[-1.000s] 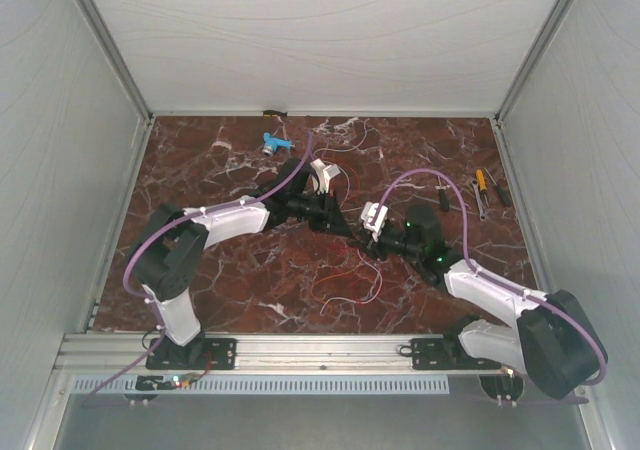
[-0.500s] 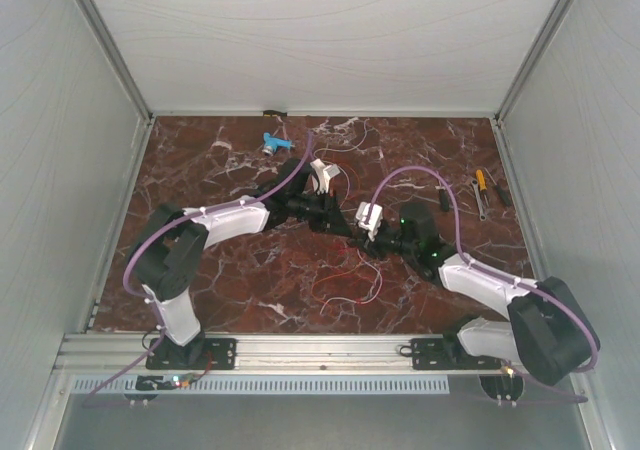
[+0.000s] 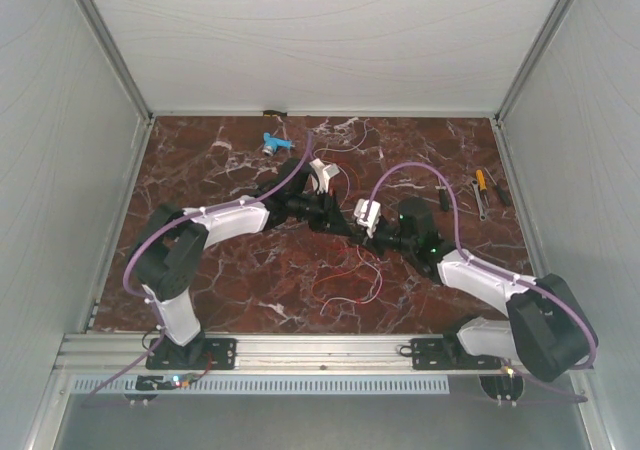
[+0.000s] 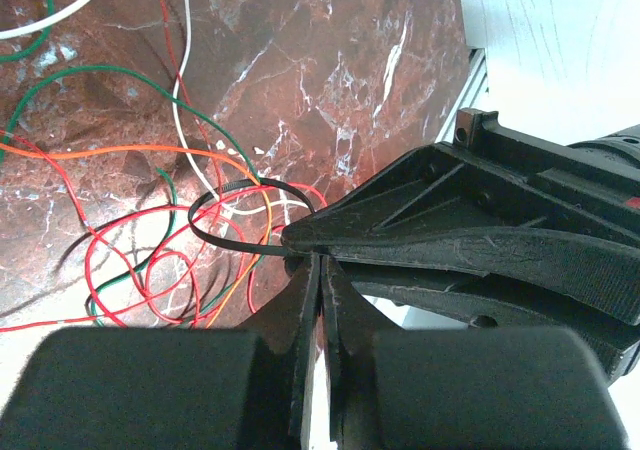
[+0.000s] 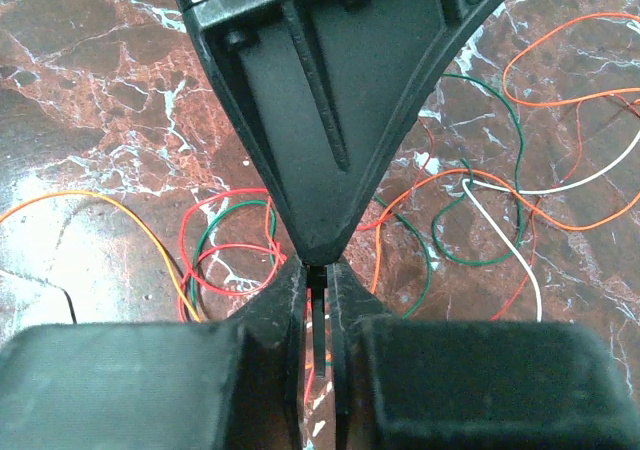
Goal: Zip-tie the wires
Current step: Tie the cable at the center of the board.
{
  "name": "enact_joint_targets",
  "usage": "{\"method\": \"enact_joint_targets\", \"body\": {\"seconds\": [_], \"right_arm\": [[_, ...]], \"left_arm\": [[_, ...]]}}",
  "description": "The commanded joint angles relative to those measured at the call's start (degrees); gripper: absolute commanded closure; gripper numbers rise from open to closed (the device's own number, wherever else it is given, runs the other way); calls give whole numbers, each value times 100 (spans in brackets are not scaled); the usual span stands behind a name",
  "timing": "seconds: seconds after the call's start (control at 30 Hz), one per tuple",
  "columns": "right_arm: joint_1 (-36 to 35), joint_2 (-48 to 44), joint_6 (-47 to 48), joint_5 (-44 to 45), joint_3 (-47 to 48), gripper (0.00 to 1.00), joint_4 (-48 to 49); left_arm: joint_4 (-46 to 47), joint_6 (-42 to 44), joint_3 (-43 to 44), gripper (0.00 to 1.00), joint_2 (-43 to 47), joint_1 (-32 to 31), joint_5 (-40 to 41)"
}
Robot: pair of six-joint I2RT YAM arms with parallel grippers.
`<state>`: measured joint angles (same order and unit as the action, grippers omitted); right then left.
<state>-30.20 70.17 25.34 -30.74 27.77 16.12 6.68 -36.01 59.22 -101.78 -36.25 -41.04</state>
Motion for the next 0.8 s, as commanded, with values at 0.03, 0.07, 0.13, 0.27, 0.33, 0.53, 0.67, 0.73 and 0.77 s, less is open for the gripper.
{"method": "enact_joint_targets", "body": {"seconds": [0.03,0.07,0.13,0.27,0.33,0.53,0.67,0.73,0.77], "right_arm": [[5,38,199,-103,257,100,-107],[5,12,211,-103,255,100,-137],[11,-47,240,-93,262,100,-252],[13,-147,378,-15,342,100,-731],[12,-206,442,29,308,100,-854],[8,-355,439,195,133,100,-860],[7,-347,419,226,120,100,-905],[12,-340,398,226,90,100,-857],[13,-323,382,226,76,100,-830]], "left_arm": [[122,41,204,100,40,21,92],[123,49,201,100,54,19,118],[115,46,193,100,82,16,196],[104,37,169,100,130,26,332],[47,52,190,100,161,30,417],[-128,141,272,100,225,60,615],[-237,185,259,100,258,74,744],[-293,211,250,100,272,82,867],[-332,216,250,100,278,89,909]]}}
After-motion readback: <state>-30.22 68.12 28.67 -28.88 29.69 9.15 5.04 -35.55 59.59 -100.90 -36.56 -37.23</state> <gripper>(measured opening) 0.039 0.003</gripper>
